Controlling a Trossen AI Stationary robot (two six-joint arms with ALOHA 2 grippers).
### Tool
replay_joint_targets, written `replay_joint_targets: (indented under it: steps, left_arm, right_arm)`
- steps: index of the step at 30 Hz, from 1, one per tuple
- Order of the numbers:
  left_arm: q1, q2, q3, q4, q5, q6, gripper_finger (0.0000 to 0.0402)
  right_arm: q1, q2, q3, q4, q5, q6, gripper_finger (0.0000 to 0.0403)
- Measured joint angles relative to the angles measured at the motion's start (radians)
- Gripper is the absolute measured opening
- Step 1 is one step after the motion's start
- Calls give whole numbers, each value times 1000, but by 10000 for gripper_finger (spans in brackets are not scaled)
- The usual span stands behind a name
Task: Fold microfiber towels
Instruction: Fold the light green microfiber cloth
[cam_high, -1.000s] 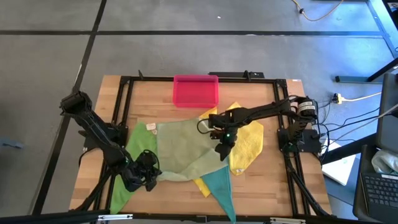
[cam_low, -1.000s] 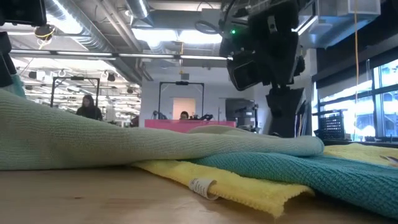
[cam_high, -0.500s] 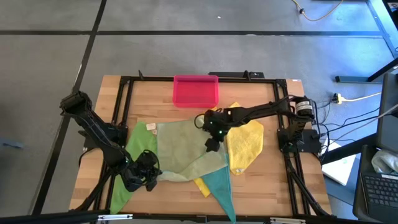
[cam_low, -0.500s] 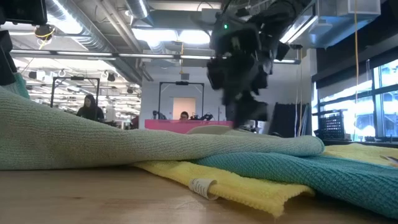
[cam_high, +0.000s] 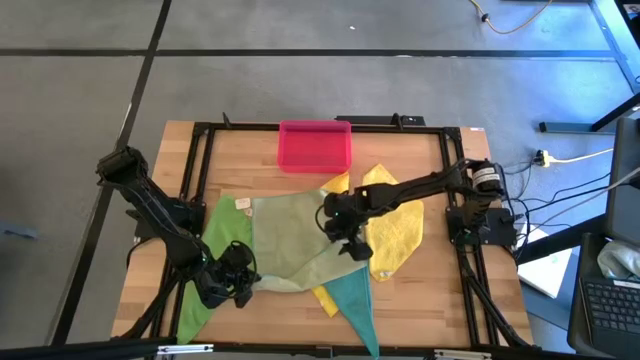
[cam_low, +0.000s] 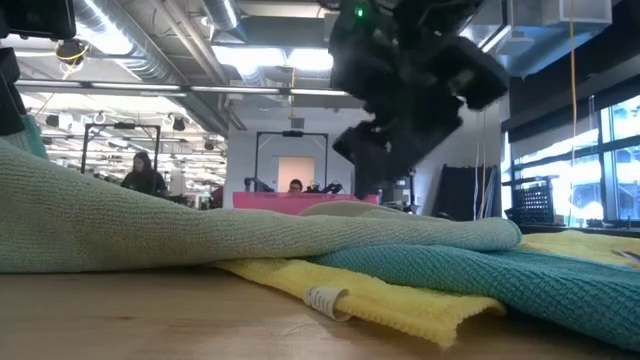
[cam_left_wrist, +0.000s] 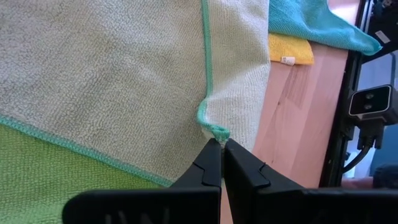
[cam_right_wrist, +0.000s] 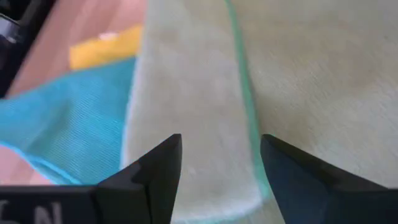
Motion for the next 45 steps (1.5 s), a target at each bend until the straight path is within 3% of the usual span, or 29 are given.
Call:
replay_joint_targets:
  steps: [6,12,24,30,37,40,45]
  left_arm:
    - [0,0,0,13,2,1,0]
    - [0,0,0,15,7,0,0]
    - [0,0,0,15,8,1,0]
    - [0,0,0,15,8,1,0]
    - [0,0,0,15,9,1,0]
    - [0,0,0,16,41,-2,0]
    - [-2,-1,28,16,198,-6,0]
  right_arm:
    - [-43,36,2,10,0,1,206]
    - [-55,69,0,-76,-109,6,205]
    - [-53,64,0,-162,-200,112,199]
    - [-53,64,0,-189,-294,233,142]
    - [-53,64,0,-189,-421,326,21]
    - [-52,63,0,-189,-466,350,13]
    - [-49,49,0,-189,-548,430,14]
